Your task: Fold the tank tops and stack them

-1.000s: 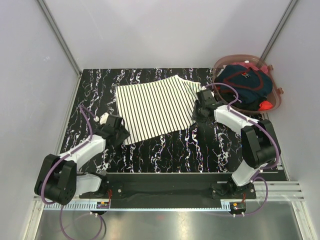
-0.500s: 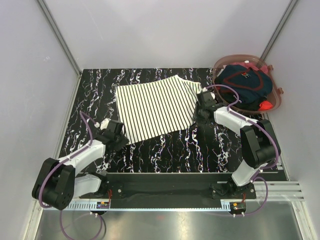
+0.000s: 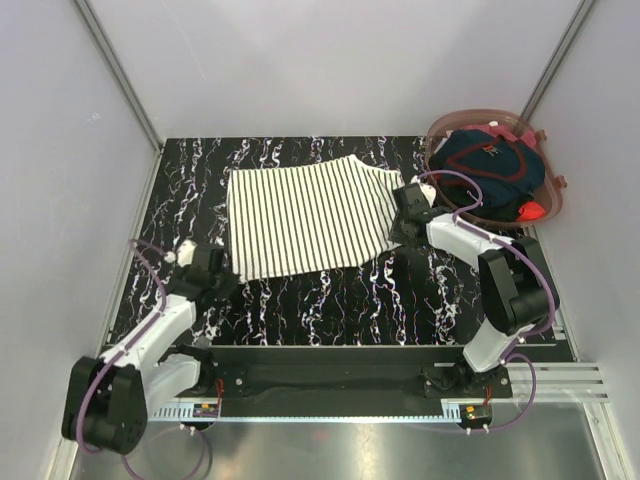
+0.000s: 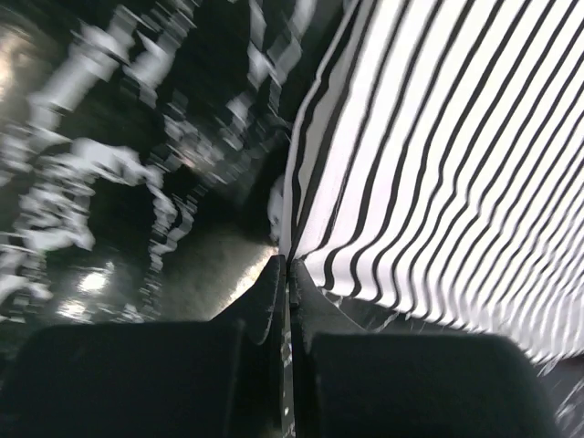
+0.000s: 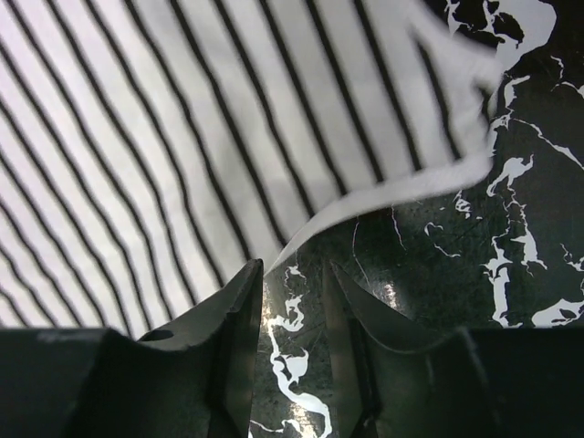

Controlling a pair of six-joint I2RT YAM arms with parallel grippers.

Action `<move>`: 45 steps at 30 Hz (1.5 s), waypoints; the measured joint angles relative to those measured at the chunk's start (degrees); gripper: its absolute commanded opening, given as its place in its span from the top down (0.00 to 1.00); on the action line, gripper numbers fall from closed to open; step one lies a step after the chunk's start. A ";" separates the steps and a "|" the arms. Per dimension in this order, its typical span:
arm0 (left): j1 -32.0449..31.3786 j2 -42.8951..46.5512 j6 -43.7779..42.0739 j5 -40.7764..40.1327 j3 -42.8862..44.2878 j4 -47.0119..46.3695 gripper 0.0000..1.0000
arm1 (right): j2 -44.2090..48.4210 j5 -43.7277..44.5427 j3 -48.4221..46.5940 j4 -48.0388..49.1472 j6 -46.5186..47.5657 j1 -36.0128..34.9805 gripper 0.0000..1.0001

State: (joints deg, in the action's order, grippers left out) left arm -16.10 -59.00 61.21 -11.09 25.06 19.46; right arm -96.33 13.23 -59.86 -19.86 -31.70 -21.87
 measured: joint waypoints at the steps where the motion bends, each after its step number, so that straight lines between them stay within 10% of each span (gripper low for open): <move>1: 2.19 1.73 -0.11 0.00 -0.46 0.15 1.00 | -0.24 0.31 -0.02 -0.02 -0.11 0.00 0.61; 27: 10.49 2.62 -3.78 -0.33 -2.29 -0.39 1.00 | -11.80 14.64 -7.80 -6.12 -3.82 0.33 0.75; 45: 10.49 2.58 -9.09 -1.40 -2.05 -2.75 1.00 | -4.28 16.02 -7.23 -8.90 1.66 -4.17 0.58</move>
State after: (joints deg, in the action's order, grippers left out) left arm -5.61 -56.42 52.12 -12.49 23.00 16.71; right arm -100.62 29.26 -67.09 -28.75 -30.04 -26.04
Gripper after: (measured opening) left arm 0.012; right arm 0.398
